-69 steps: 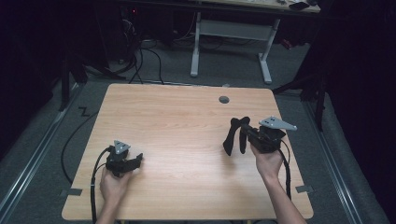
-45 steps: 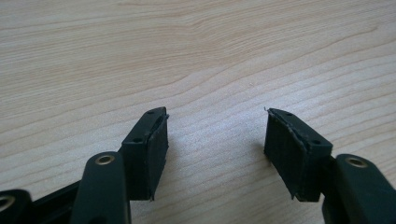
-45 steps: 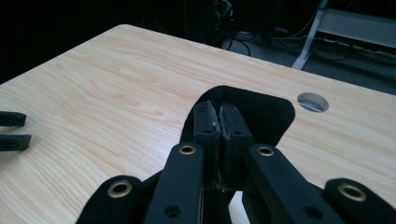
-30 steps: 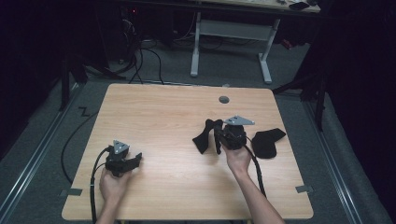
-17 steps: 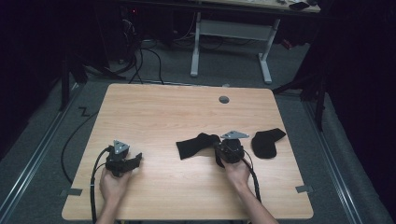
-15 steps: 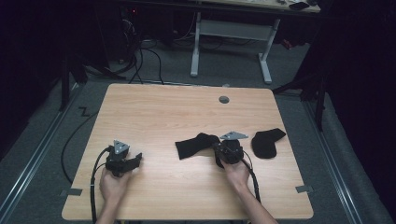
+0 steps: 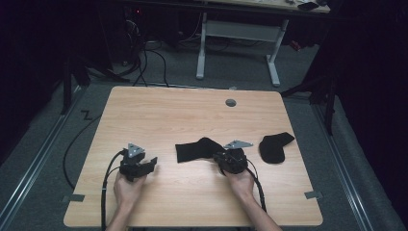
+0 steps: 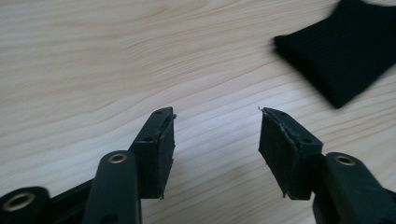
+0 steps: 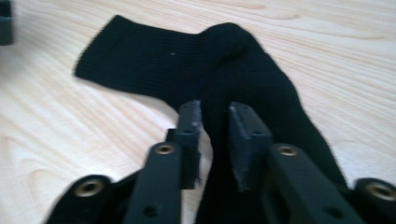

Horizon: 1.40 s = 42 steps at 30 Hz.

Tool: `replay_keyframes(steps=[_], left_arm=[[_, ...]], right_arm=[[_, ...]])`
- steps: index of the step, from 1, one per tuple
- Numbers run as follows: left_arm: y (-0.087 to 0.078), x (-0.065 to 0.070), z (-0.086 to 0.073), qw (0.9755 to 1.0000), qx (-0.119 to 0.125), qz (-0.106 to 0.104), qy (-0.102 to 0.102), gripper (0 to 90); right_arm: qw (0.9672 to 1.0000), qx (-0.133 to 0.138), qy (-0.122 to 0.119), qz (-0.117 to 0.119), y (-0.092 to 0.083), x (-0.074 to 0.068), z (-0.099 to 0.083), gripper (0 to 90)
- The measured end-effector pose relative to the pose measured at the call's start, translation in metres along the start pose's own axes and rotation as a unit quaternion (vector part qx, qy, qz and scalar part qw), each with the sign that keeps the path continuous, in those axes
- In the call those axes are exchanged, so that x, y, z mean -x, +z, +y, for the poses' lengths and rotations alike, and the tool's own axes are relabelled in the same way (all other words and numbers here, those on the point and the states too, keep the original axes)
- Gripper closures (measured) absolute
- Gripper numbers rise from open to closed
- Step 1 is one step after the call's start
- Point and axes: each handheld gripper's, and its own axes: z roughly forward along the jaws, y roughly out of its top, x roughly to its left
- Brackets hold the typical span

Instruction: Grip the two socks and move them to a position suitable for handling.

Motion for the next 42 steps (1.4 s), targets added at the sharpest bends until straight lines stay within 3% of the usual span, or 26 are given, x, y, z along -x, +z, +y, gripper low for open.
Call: replay_keyframes(steps=[3,7,11,17,23,30,34,37,38,41,42], left_arm=[[0.003,0.012,0.006,0.9999,0.006,-0.011,0.007,46.7],[0.012,0.035,0.019,0.9991,-0.002,-0.026,0.034,46.9],[0.023,0.055,0.029,0.9978,-0.009,-0.045,0.047,48.7],[0.036,0.073,0.031,0.9965,-0.022,-0.061,0.054,59.7],[0.049,0.077,0.032,0.9955,-0.051,-0.055,0.058,71.4],[0.059,0.076,0.041,0.9948,-0.066,-0.039,0.066,76.0],[0.068,0.073,0.048,0.9953,-0.07,-0.03,0.06,75.9],[0.076,0.071,0.055,0.9956,-0.072,-0.025,0.055,73.2],[0.079,0.071,0.06,0.996,-0.069,-0.033,0.047,71.2],[0.085,0.073,0.062,0.9952,-0.076,-0.025,0.057,65.9],[0.088,0.071,0.065,0.9962,-0.07,-0.026,0.045,63.9]], right_arm=[[0.9998,-0.007,-0.016,0.01,-0.003,-0.004,0.0,66.3],[0.9998,0.001,-0.016,0.014,-0.01,-0.002,-0.001,65.1],[0.9998,0.014,-0.01,-0.002,-0.02,0.01,-0.002,65.5],[0.9996,0.0,-0.016,-0.022,-0.023,0.021,-0.007,71.6],[0.9995,-0.018,-0.016,-0.02,-0.017,0.027,-0.014,77.9],[0.9991,-0.034,-0.026,0.0,-0.012,0.025,-0.022,81.8],[0.9985,-0.039,-0.035,0.01,-0.012,0.017,-0.023,81.8],[0.9972,-0.045,-0.056,0.024,-0.013,0.005,-0.025,81.6],[0.9965,-0.042,-0.062,0.037,-0.013,-0.002,-0.028,81.4],[0.9959,-0.042,-0.064,0.047,-0.012,-0.008,-0.029,80.9],[0.9949,-0.042,-0.066,0.063,-0.011,-0.014,-0.03,79.5]])
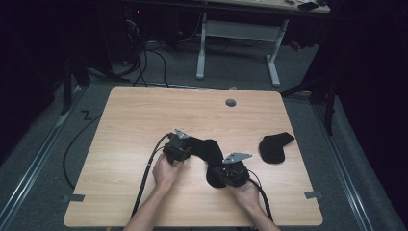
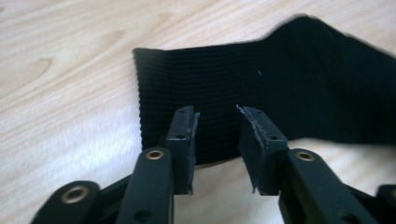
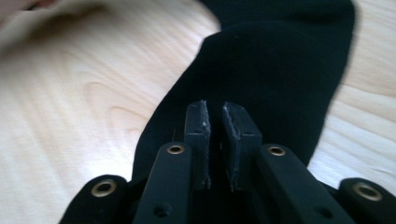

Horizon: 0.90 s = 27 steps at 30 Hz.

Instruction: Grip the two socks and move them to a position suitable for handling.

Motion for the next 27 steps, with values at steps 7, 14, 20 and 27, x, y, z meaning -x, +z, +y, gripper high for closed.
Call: replay_keyframes(steps=[7,14,20,27], left_arm=[[-0.012,0.014,-0.002,0.9996,0.019,-0.015,0.011,51.6],[-0.004,0.022,-0.004,0.9995,0.008,-0.031,0.009,48.9],[0.001,0.019,0.0,0.9998,0.004,-0.017,0.01,47.5],[0.01,0.014,0.009,0.9999,-0.003,-0.002,0.011,45.9]], right_arm=[[0.9994,0.026,0.013,-0.02,-0.005,0.005,0.004,74.8],[0.9982,0.021,0.011,-0.055,0.004,0.013,0.009,72.2],[0.9987,0.008,-0.005,-0.051,0.009,0.008,0.01,70.4],[0.9987,0.0,-0.043,-0.027,0.01,-0.006,0.009,67.4]])
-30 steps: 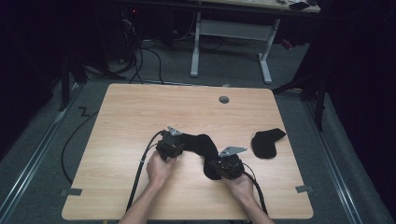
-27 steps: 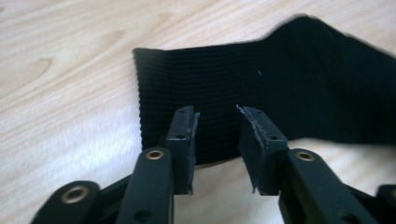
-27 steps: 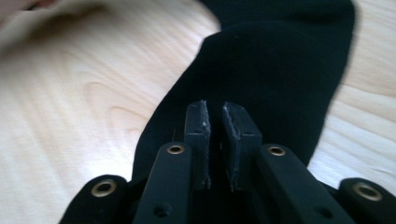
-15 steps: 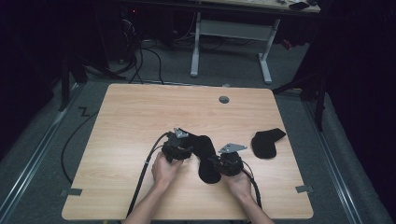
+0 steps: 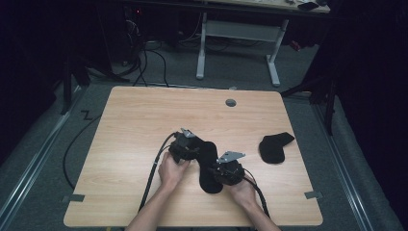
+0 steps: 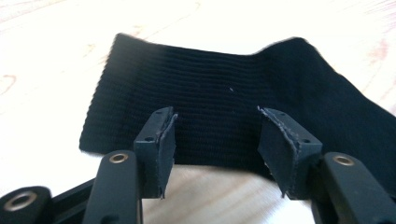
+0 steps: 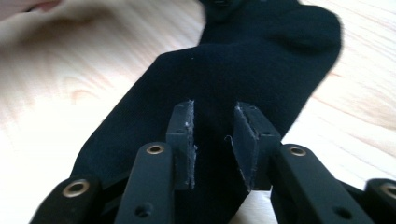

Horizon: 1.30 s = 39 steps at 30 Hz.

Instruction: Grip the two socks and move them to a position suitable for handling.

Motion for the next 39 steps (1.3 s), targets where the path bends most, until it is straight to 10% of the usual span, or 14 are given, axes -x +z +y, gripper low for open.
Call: replay_keyframes(steps=[12,18,28,39], left_arm=[[-0.009,0.001,-0.005,0.9999,0.012,-0.008,-0.001,39.4],[-0.014,0.013,-0.018,0.9993,-0.004,-0.003,0.037,38.3],[-0.013,0.013,-0.022,0.9991,0.004,-0.01,0.04,40.0],[-0.004,0.011,-0.012,0.9992,0.004,-0.013,0.038,39.3]], right_arm=[[0.9991,0.026,0.017,0.03,-0.006,-0.004,0.005,63.0],[0.9981,0.042,0.042,-0.015,-0.002,0.019,0.032,69.1],[0.9962,0.033,0.071,-0.038,0.038,0.039,0.06,76.3],[0.9942,0.007,0.08,-0.071,0.029,0.045,0.03,80.8]])
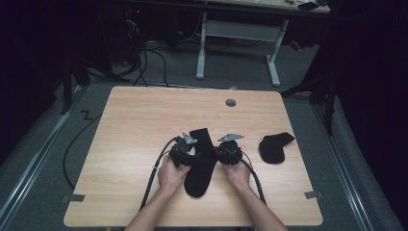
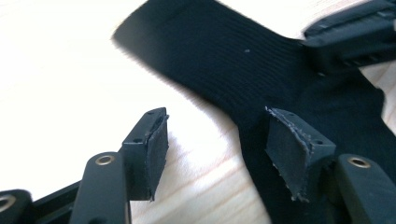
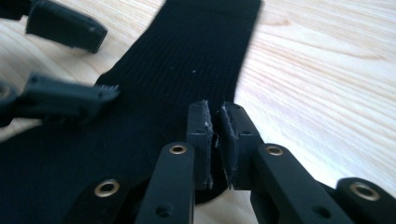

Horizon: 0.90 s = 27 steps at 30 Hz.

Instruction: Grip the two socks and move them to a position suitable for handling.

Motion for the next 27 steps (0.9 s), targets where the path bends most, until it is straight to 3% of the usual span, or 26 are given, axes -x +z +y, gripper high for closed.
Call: replay_keyframes(steps=[3,8,13,15,19,20,21,24,27], left_arm=[[-0.003,0.002,0.0,1.0,-0.007,0.001,-0.002,38.9],[-0.023,0.005,-0.018,0.9999,0.011,-0.006,-0.007,38.2],[-0.032,0.008,-0.033,1.0,0.004,0.004,0.002,37.2],[-0.034,0.008,-0.039,0.9999,0.009,0.007,0.002,37.0],[-0.031,0.007,-0.039,0.9996,0.022,0.016,0.008,35.8],[-0.029,0.004,-0.04,0.9993,0.032,0.018,0.005,35.8],[-0.025,-0.001,-0.038,0.9991,0.036,0.016,-0.014,34.4],[-0.024,-0.003,-0.035,0.9993,0.032,0.014,-0.015,34.2],[-0.027,-0.008,-0.038,0.9987,0.04,0.0,-0.031,34.6]], right_arm=[[0.9999,0.006,0.01,-0.003,-0.004,0.002,-0.002,74.8],[0.9996,0.023,-0.01,0.011,-0.008,-0.007,0.003,68.8],[0.9993,0.017,-0.022,0.024,0.002,-0.019,0.012,62.6],[0.9991,0.012,-0.028,0.029,0.014,-0.027,0.018,61.0],[0.9996,0.003,-0.028,0.004,0.026,-0.031,0.022,60.5],[0.9995,0.005,-0.03,-0.003,0.028,-0.03,0.024,60.5],[0.9995,0.01,-0.024,-0.017,0.032,-0.028,0.026,60.5],[0.9996,0.009,-0.011,-0.023,0.034,-0.025,0.029,59.6],[0.9998,0.008,-0.011,-0.017,0.03,-0.025,0.029,55.4]])
